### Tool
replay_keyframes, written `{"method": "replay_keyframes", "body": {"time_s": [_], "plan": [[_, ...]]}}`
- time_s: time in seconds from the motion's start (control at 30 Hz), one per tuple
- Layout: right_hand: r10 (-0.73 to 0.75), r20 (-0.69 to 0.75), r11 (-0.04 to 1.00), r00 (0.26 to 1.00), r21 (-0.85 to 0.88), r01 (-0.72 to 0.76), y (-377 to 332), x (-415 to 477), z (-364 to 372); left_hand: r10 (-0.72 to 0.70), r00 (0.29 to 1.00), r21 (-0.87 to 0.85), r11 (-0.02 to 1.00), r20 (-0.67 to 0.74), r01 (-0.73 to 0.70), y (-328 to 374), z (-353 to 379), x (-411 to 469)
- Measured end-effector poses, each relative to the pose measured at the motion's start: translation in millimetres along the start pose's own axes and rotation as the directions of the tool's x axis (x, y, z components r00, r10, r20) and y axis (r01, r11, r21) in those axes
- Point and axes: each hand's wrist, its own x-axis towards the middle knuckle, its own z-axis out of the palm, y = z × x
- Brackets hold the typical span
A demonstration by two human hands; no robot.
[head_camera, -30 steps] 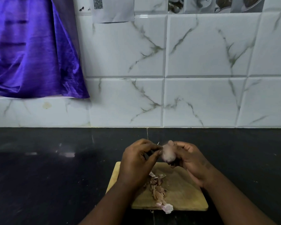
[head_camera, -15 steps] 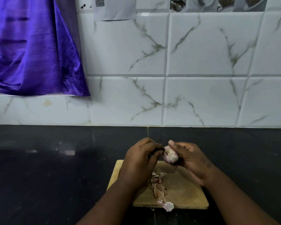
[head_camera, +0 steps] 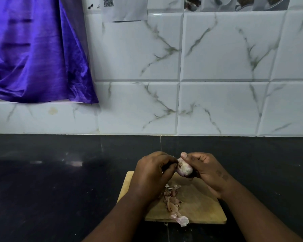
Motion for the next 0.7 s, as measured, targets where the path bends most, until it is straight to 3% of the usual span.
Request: {"method": "replay_keyframes", "body": {"time_s": [0.17, 0.3, 0.43, 0.7], "plan": [[0.019, 0.015, 0.999, 1.000, 0.040, -0.020, -0.1, -0.7, 0.7, -0.042, 0.999, -0.021, 0.999, -0.009, 0.041, 1.6, 2.8, -1.6], [0.027, 0.020, 0.995, 0.999, 0.092, -0.029, -2.7, -1.6, 1.6, -0.199, 0.979, -0.164, 0.968, -0.032, 0.191, 2.1, 8.0, -2.6], [-0.005, -0.004, 0.998, 1.000, 0.066, 0.005, -3.9, -1.8, 1.2, -0.206, 0.978, -0.247, 0.949, -0.019, 0.195, 4.1, 7.7, -3.3], [-0.013, -0.011, 1.000, 1.000, -0.008, 0.012, -2.1, -1.5, 3.4, -0.009, 1.000, 0.087, 0.996, 0.008, 0.008, 4.5, 2.3, -3.0]]}}
